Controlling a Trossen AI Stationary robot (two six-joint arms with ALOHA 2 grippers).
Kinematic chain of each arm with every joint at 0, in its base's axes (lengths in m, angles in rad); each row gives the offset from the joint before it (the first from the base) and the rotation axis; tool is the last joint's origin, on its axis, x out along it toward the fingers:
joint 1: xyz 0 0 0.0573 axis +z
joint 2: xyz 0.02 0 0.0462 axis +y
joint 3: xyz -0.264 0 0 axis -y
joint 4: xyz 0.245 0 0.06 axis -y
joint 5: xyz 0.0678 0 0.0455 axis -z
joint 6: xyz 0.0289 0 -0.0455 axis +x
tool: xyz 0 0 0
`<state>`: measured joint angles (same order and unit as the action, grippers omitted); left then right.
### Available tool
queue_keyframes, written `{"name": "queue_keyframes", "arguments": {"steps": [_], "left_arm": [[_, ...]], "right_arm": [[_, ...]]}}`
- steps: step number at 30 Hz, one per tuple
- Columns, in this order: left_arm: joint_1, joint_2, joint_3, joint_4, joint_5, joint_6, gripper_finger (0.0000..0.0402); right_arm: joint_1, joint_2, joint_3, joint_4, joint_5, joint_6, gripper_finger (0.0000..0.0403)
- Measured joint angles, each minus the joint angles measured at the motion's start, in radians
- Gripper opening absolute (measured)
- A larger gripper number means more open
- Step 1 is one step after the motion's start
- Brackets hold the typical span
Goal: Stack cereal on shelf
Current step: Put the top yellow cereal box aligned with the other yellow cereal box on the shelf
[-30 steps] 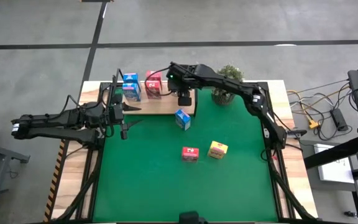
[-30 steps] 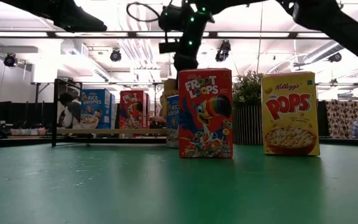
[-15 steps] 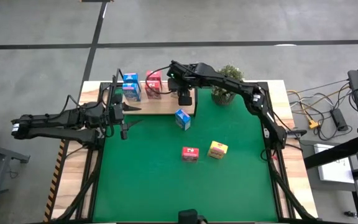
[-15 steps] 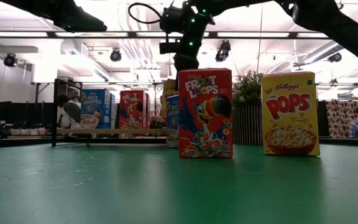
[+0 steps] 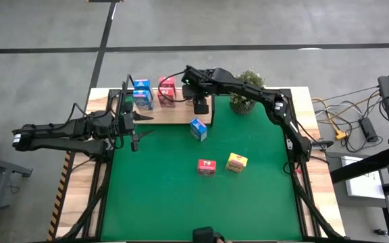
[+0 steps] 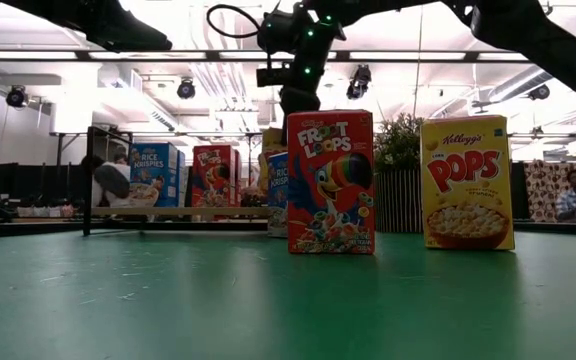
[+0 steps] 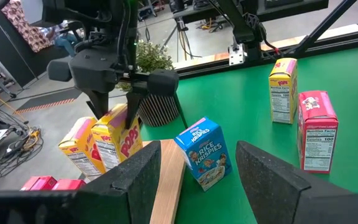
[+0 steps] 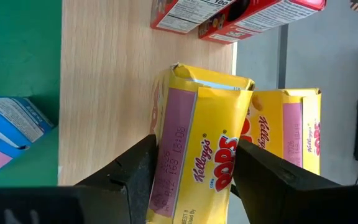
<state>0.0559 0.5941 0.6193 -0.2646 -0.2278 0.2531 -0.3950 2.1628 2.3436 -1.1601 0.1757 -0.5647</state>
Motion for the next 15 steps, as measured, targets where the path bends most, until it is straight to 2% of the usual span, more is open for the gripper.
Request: {"name": "queue_keyframes", "arguments": {"steps": [15], "left_arm": [[0.000,0.000,0.000,0.000,0.000,0.000,0.0192]], "right_arm": [[0.000,0.001,-0.023,0.045,0.009,-0.013,0.0216]]}}
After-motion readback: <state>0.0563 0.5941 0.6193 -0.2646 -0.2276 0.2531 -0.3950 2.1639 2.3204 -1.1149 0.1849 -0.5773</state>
